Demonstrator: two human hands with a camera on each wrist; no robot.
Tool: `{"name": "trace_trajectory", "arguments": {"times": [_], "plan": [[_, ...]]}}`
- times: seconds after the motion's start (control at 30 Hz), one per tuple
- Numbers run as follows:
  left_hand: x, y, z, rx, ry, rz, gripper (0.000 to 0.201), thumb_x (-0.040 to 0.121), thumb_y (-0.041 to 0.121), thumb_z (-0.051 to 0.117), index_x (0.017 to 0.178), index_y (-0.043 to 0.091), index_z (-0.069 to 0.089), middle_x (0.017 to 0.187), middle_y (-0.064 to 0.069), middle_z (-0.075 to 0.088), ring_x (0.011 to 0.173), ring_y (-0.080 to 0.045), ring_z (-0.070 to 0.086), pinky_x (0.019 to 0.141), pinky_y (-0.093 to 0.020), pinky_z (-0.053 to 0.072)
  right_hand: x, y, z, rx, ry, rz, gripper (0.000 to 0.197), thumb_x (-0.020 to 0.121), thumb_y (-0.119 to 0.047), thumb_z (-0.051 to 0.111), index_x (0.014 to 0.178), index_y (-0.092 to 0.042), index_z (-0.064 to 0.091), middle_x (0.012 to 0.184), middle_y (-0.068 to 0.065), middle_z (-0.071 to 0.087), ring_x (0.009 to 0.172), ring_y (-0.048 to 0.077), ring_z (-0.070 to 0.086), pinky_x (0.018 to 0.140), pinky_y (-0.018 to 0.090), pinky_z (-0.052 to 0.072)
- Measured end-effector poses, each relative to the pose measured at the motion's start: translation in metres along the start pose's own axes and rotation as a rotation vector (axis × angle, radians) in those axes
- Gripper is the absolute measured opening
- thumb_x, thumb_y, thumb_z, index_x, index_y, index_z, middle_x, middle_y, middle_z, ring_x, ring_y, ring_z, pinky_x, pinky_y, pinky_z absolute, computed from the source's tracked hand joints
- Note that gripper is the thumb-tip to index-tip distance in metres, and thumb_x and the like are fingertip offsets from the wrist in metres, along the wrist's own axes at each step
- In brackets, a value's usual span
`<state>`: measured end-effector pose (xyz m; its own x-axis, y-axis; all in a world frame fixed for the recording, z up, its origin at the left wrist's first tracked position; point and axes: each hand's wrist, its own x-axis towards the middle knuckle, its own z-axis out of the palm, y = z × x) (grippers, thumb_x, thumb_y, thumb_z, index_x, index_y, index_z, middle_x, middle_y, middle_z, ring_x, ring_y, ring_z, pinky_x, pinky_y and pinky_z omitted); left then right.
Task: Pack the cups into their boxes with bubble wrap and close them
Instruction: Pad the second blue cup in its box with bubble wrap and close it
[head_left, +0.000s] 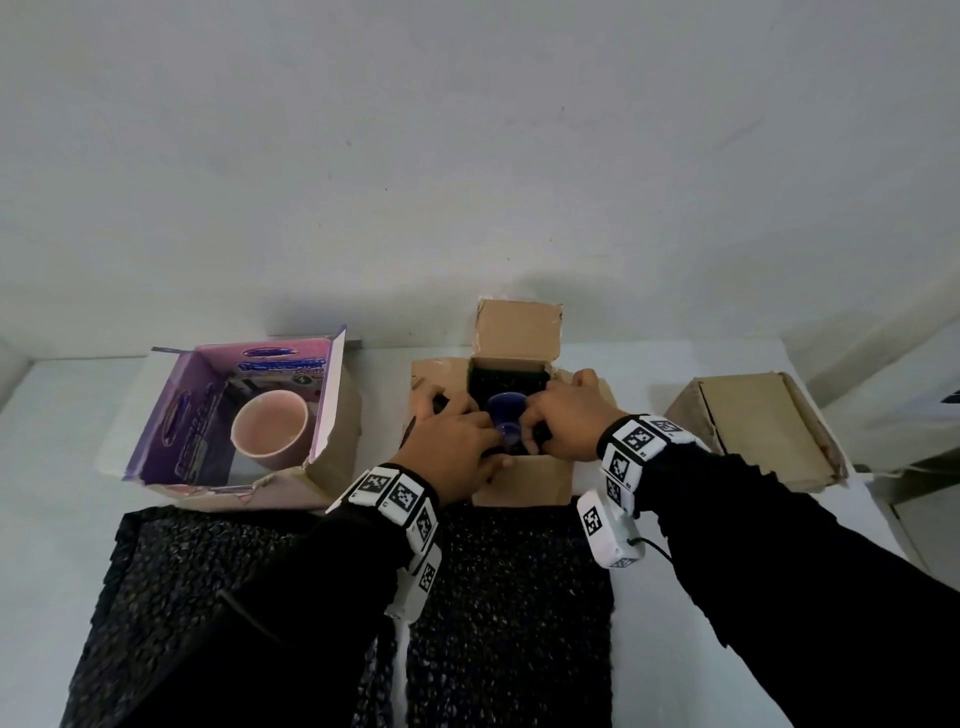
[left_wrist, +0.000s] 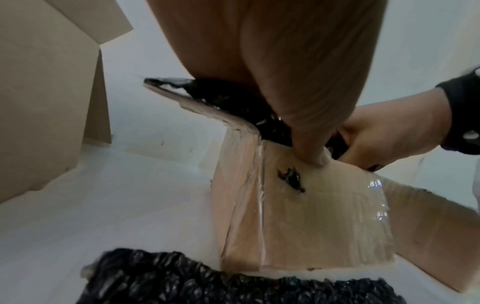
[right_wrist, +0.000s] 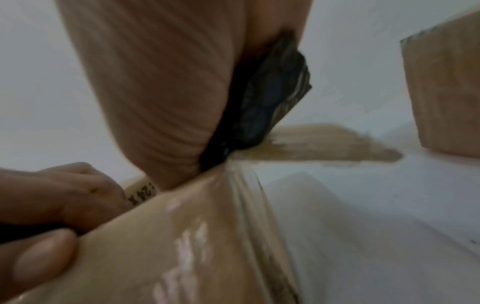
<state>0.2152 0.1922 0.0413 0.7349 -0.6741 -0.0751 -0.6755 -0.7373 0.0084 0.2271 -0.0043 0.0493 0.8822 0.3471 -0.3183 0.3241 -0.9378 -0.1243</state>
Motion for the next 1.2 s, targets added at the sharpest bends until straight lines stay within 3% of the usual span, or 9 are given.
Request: {"name": "trace_trajectory", "arguments": {"times": [0.1,0.27,0.47,0.63,0.73,0.87,1.03,1.1,1.2], "plan": [[-0.001,0.000,-0.001,0.040,0.014,0.024,0.039,0.094,0.056,0.038,0.102,0.036,0.070,0.103,0.011,0.062,0.113,-0.020,0.046,0.106,-0.054,0.008,-0.005,0.007,0.003,0.084,-0.012,-0.021,0.009,0.073,-0.031,0.055,0.072,-0.039,0.058,0.089,-0.011,0.063,0.097,0.014,0.044,0.083,0.040,0.023],[0.003,0.008,-0.004,0.086,-0.093,-0.001,0.063,0.090,0.071,0.018,0.119,0.038,0.062,0.119,0.003,0.051,0.122,-0.022,0.035,0.111,-0.061,0.002,-0.015,0.009,0.000,0.169,-0.005,-0.049,0.019,0.079,-0.043,0.048,0.093,-0.040,0.060,0.095,-0.009,0.060,0.100,0.013,0.043,0.091,0.040,0.020],[0.005,0.010,-0.002,0.093,-0.119,-0.019,0.060,0.093,0.066,0.020,0.130,0.034,0.055,0.125,0.004,0.049,0.127,-0.024,0.029,0.112,-0.057,-0.006,-0.022,0.001,0.007,-0.093,0.005,-0.039,0.066,0.078,-0.053,0.009,0.095,-0.028,0.069,0.102,-0.007,0.049,0.107,0.019,0.037,0.097,0.044,0.021],[0.002,0.003,-0.002,0.053,0.032,-0.012,0.043,0.093,0.057,0.033,0.100,0.032,0.067,0.099,0.012,0.065,0.116,-0.018,0.047,0.110,-0.054,-0.005,-0.017,-0.005,-0.002,-0.044,-0.032,0.064,0.036,0.088,-0.047,0.040,0.099,-0.025,0.067,0.107,-0.007,0.046,0.113,0.021,0.032,0.096,0.042,0.021],[-0.005,-0.006,0.001,0.017,0.137,-0.091,0.037,0.088,0.051,0.038,0.083,0.032,0.068,0.094,0.014,0.066,0.111,-0.020,0.053,0.108,-0.058,0.015,-0.022,0.003,-0.009,-0.004,0.066,0.107,0.027,0.078,-0.053,0.055,0.093,-0.034,0.068,0.114,-0.009,0.045,0.115,0.022,0.030,0.093,0.042,0.026],[-0.010,-0.004,-0.004,-0.085,0.146,-0.247,0.030,0.088,0.054,0.048,0.099,0.035,0.069,0.126,0.002,0.046,0.119,-0.025,0.036,0.089,-0.042,0.041,-0.027,0.009,-0.009,0.145,0.096,0.252,0.036,0.073,-0.049,0.065,0.097,-0.026,0.053,0.107,0.003,0.044,0.094,0.026,0.048,0.078,0.037,0.047],[-0.002,0.000,-0.004,-0.332,0.183,-0.309,0.026,0.084,0.034,0.067,0.105,0.020,0.065,0.113,-0.001,0.044,0.110,-0.019,0.042,0.087,-0.030,0.045,-0.021,-0.008,-0.009,0.187,0.265,0.252,0.018,0.075,-0.016,0.065,0.084,-0.023,0.051,0.090,0.000,0.053,0.079,0.024,0.055,0.076,0.036,0.044],[0.003,0.000,-0.002,-0.293,0.154,-0.267,0.019,0.088,0.031,0.063,0.102,0.019,0.068,0.112,0.000,0.051,0.110,-0.021,0.044,0.088,-0.031,0.045,-0.019,-0.013,-0.007,0.089,0.342,0.213,0.012,0.080,-0.009,0.058,0.086,-0.020,0.056,0.092,0.000,0.056,0.083,0.024,0.055,0.073,0.035,0.043],[0.004,-0.001,-0.004,-0.105,0.064,-0.193,0.026,0.095,0.035,0.050,0.104,0.023,0.070,0.111,0.003,0.057,0.109,-0.021,0.044,0.089,-0.032,0.041,-0.020,-0.013,-0.006,-0.206,0.276,0.178,0.014,0.082,-0.024,0.056,0.088,-0.023,0.069,0.097,-0.001,0.063,0.106,0.023,0.045,0.086,0.038,0.035]]}}
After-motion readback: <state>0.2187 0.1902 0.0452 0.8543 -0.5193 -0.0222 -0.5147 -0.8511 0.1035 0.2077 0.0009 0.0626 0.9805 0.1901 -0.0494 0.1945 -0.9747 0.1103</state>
